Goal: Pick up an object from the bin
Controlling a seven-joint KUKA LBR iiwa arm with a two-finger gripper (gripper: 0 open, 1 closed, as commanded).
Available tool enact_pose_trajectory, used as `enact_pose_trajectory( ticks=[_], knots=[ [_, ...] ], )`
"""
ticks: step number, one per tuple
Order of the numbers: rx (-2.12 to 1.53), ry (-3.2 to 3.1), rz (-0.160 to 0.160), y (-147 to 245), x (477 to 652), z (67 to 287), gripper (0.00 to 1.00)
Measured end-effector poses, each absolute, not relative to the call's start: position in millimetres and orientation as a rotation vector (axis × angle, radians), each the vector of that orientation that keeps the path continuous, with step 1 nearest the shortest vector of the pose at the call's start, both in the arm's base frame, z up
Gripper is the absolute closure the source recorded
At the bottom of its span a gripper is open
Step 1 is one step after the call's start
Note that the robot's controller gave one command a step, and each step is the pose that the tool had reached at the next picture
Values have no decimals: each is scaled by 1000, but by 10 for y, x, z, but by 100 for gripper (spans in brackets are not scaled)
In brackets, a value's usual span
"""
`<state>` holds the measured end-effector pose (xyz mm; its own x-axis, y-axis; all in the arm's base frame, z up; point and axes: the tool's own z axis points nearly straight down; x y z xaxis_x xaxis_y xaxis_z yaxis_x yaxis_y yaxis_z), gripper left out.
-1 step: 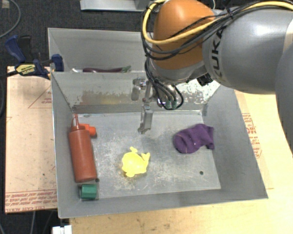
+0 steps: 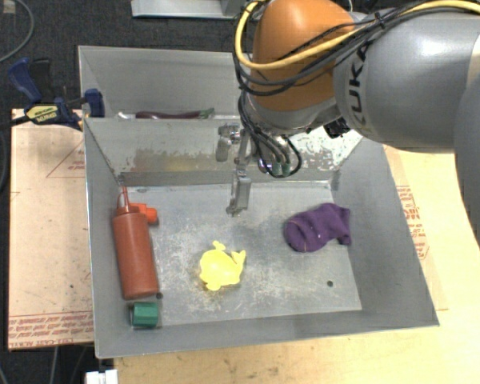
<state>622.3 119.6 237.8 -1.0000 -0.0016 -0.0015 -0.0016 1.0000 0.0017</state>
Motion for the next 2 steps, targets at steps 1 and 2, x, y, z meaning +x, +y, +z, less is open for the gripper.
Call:
enact_pose_trajectory(
  ticks=[1, 2],
  knots=[
    [-31, 3152, 1, 764, 5848, 1193, 100],
    [-33, 3147, 3, 773, 5862, 1212, 100]
  ],
)
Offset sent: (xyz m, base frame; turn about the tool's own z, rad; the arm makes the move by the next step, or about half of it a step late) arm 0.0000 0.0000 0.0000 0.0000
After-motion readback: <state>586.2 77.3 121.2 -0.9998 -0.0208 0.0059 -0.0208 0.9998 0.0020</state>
